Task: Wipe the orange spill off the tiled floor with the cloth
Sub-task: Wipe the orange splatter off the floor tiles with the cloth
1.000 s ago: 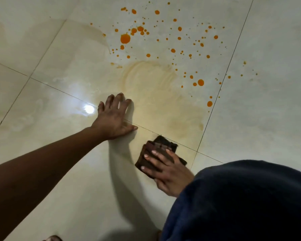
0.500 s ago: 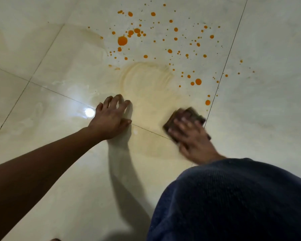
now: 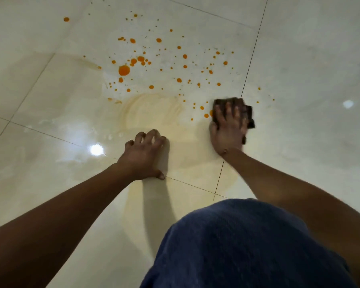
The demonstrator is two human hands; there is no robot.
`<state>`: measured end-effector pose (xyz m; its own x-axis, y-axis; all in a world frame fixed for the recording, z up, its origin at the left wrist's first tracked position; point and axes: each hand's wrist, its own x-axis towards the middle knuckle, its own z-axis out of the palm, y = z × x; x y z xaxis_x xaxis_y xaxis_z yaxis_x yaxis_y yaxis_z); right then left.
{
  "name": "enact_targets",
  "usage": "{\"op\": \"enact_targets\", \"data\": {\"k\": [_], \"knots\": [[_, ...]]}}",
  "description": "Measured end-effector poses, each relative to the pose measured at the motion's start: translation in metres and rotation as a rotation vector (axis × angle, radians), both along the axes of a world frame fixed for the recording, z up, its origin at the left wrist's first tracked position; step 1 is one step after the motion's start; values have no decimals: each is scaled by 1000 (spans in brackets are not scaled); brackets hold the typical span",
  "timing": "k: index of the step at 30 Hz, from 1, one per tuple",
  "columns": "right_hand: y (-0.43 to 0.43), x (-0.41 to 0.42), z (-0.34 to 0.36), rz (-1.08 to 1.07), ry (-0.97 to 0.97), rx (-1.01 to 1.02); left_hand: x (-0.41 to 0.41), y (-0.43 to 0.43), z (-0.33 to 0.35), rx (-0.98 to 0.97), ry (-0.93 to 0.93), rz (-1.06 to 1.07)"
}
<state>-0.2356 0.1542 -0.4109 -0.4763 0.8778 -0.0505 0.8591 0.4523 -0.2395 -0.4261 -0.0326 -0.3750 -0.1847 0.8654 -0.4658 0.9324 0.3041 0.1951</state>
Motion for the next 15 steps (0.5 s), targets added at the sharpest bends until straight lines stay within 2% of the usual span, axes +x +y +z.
{"op": "enact_targets", "data": {"k": [2, 4, 5, 7, 8, 11, 12, 13, 15], "knots": [[-39, -25, -8, 237, -17, 49, 0, 1, -1, 8, -8, -10], [-96, 1, -10, 556, -61, 33, 0, -3, 2, -7, -10, -5], [-107, 27, -8, 621, -64, 2, 0, -5, 8, -13, 15, 5], [-87, 68, -4, 616, -13, -3, -2, -11, 16, -12, 85, 11], [-61, 73, -6, 539, -18, 1, -5, -12, 19, -10, 104, 5], [12, 12, 2, 133, -3, -14, -22, -4, 27, -70, 134, -48], [15, -21, 4, 83, -3, 1, -29, 4, 25, -80, 156, -74], [5, -49, 2, 105, -1, 30, -37, 13, 23, -69, 185, -92], [-39, -69, -5, 372, -9, 50, -50, 28, 18, -44, 221, -111]]}}
